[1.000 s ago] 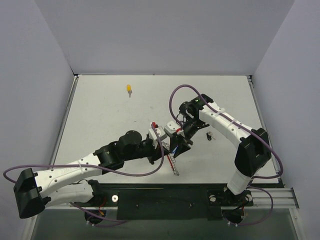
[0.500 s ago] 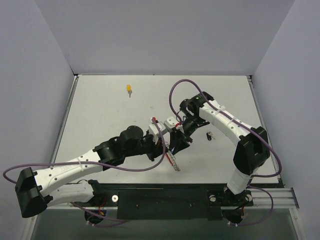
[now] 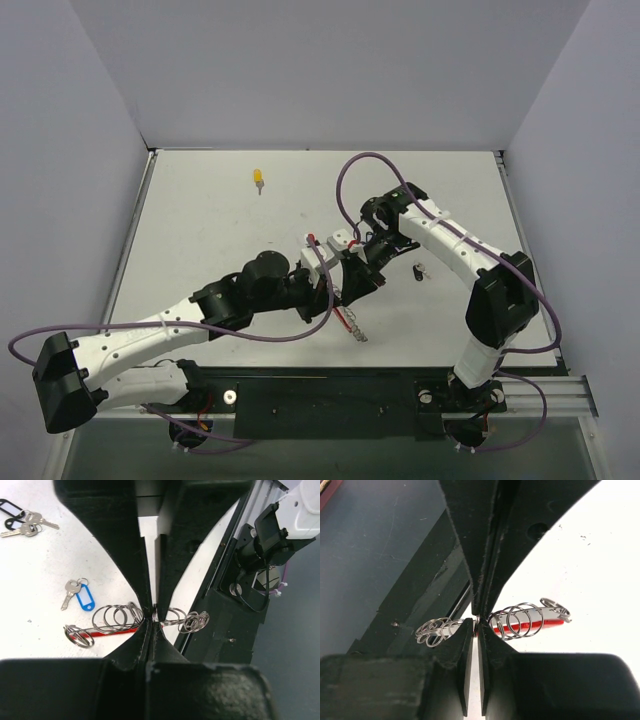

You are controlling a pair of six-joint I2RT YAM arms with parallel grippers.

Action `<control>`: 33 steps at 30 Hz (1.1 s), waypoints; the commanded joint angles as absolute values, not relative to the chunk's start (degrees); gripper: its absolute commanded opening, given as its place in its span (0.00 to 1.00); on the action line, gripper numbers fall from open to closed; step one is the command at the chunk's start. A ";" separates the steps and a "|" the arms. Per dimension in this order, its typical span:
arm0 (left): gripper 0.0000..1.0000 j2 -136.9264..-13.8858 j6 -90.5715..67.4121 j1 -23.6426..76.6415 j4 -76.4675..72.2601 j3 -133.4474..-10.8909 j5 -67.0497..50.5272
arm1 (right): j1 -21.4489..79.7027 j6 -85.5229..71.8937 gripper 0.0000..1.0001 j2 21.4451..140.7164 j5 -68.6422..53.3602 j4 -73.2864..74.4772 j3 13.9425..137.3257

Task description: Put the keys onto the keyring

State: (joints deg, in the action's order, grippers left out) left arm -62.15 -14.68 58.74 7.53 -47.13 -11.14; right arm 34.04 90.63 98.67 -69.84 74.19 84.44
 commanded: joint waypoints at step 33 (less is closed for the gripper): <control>0.34 -45.61 -13.54 61.61 -46.22 -13.01 -6.15 | 33.58 108.19 0.00 95.27 -82.44 90.09 77.87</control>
